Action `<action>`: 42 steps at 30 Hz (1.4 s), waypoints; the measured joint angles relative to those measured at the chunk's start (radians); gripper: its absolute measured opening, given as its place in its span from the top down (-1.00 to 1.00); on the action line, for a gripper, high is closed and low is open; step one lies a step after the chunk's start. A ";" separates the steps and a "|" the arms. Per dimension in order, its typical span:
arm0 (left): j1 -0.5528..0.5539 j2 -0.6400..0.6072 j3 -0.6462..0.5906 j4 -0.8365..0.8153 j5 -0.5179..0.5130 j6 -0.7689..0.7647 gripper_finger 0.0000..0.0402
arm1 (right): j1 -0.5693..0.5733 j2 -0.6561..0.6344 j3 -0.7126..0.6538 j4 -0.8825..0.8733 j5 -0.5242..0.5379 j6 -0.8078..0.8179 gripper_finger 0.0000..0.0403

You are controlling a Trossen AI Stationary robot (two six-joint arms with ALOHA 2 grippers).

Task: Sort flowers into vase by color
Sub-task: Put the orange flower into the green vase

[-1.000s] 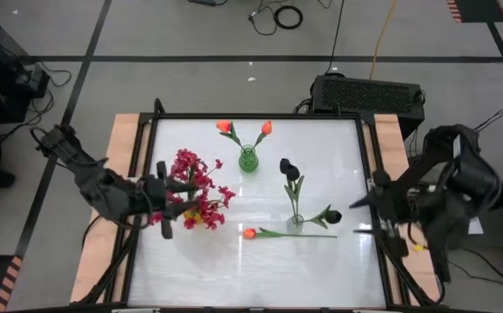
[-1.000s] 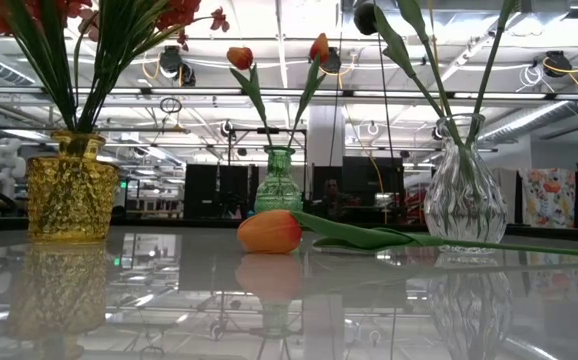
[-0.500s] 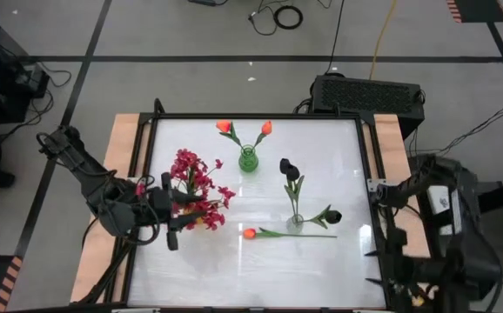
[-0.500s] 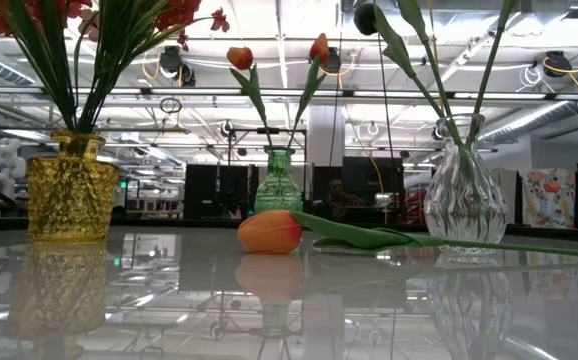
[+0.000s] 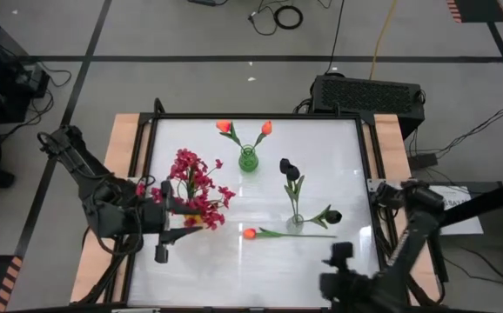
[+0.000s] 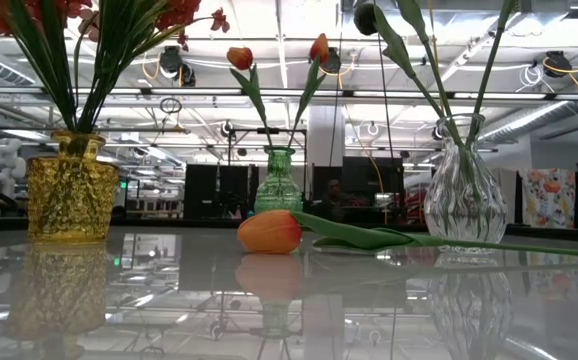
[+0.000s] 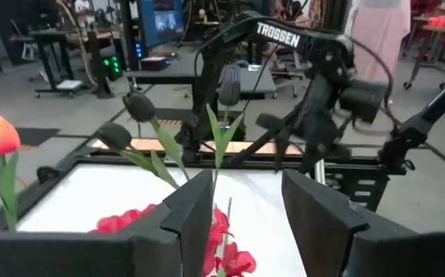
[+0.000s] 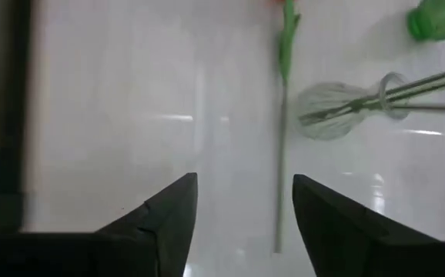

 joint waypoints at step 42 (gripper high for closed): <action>0.016 0.088 0.000 0.083 -0.017 0.107 0.18 | -0.204 -0.440 -1.170 1.164 -0.067 0.004 0.91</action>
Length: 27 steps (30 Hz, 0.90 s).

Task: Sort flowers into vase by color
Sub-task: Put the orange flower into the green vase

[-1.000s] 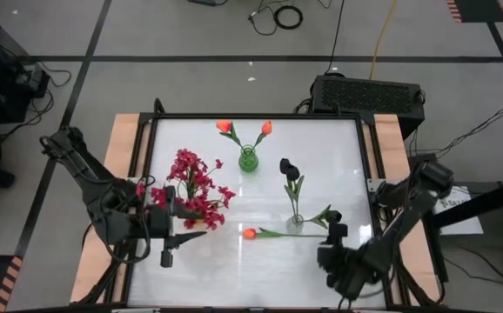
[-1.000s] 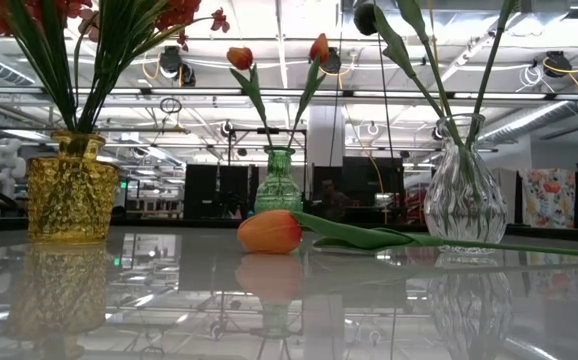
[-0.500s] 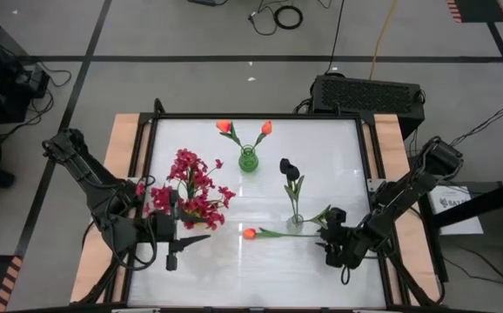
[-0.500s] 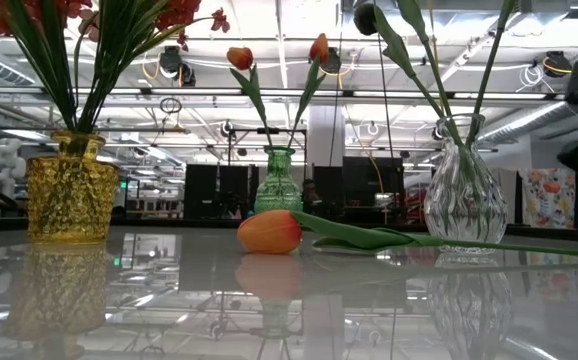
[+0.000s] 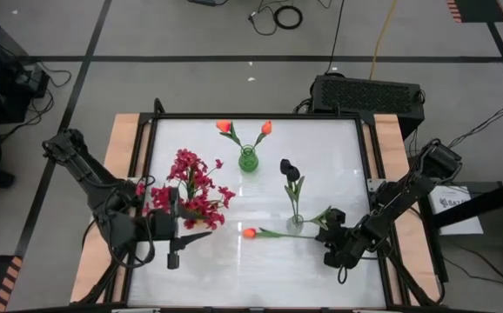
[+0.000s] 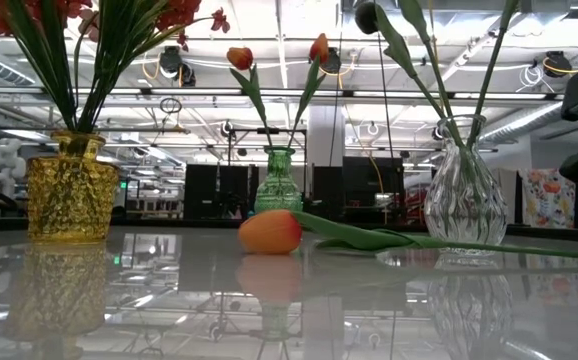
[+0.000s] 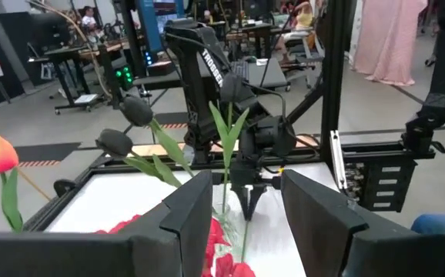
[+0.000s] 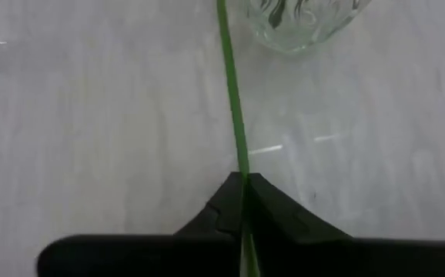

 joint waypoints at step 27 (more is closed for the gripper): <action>0.035 0.013 0.000 -0.001 0.010 -0.001 0.18 | 0.065 -0.023 -0.005 0.315 -0.033 -0.123 1.00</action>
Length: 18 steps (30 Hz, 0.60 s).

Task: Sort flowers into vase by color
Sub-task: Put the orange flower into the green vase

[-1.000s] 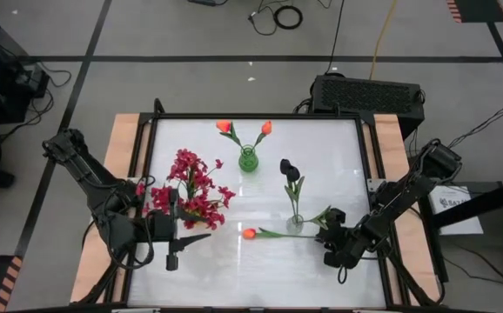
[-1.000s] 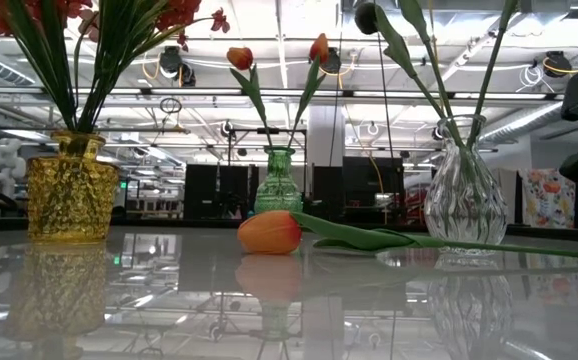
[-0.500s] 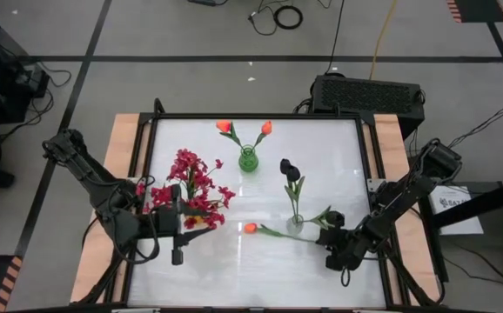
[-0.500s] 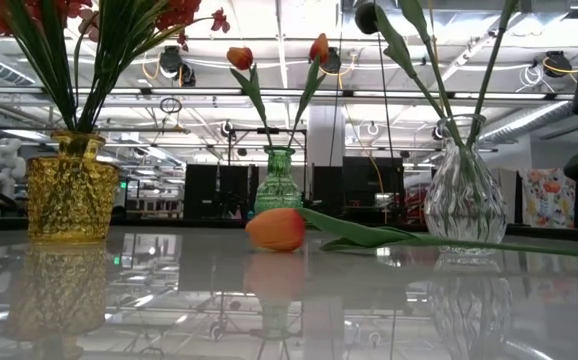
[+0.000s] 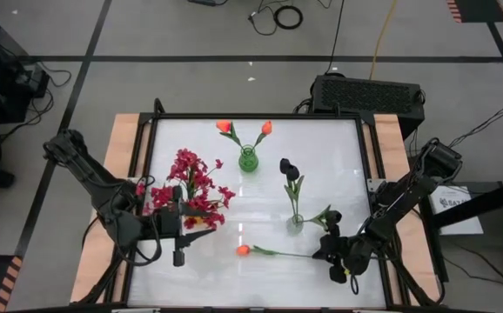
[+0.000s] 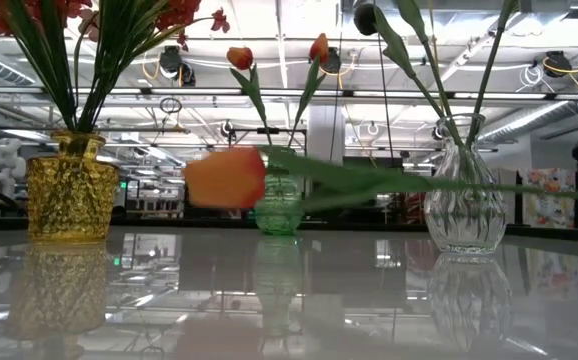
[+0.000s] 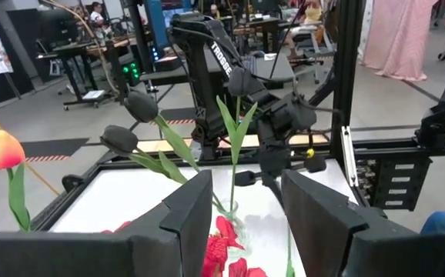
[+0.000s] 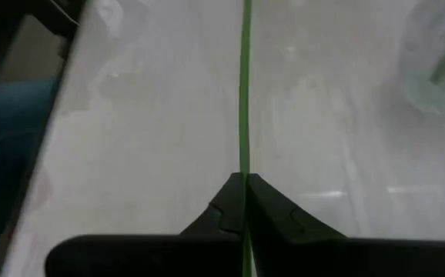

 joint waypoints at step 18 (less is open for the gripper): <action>0.015 0.025 0.000 0.071 -0.001 0.028 0.18 | 0.017 -0.003 0.002 0.474 0.010 -0.249 1.00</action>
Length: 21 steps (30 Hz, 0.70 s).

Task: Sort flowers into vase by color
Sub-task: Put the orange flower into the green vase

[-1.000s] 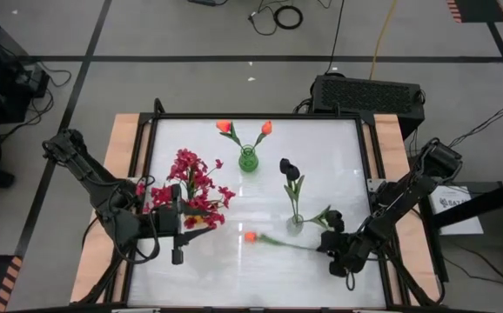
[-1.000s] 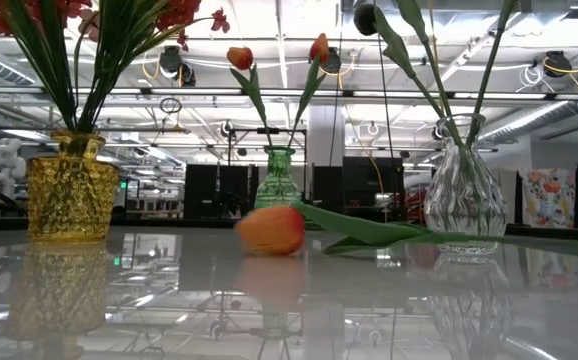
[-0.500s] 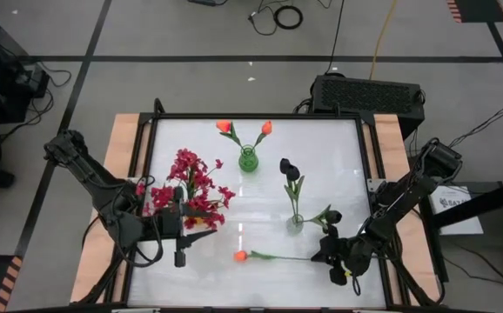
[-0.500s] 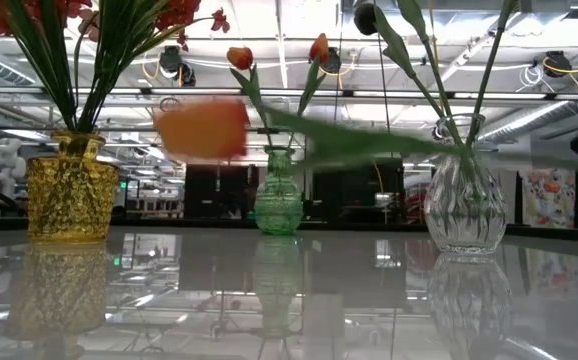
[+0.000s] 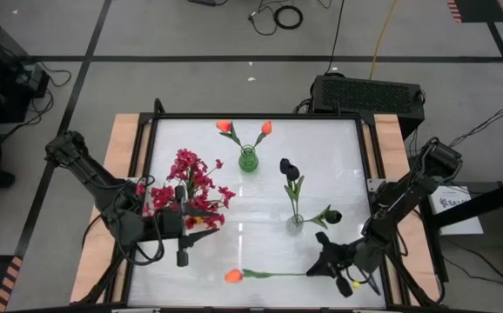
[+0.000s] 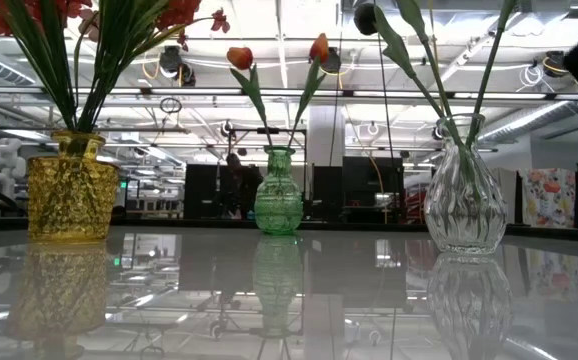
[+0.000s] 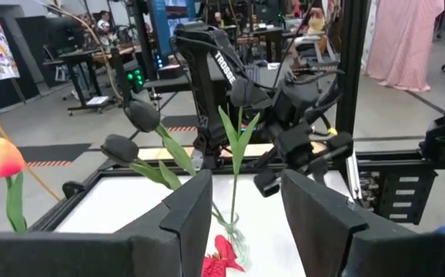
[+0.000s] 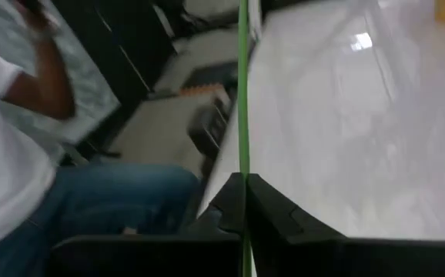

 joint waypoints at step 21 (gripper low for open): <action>0.016 0.051 0.000 0.228 0.049 0.120 0.18 | 0.236 -0.205 0.153 0.130 0.561 -0.583 1.00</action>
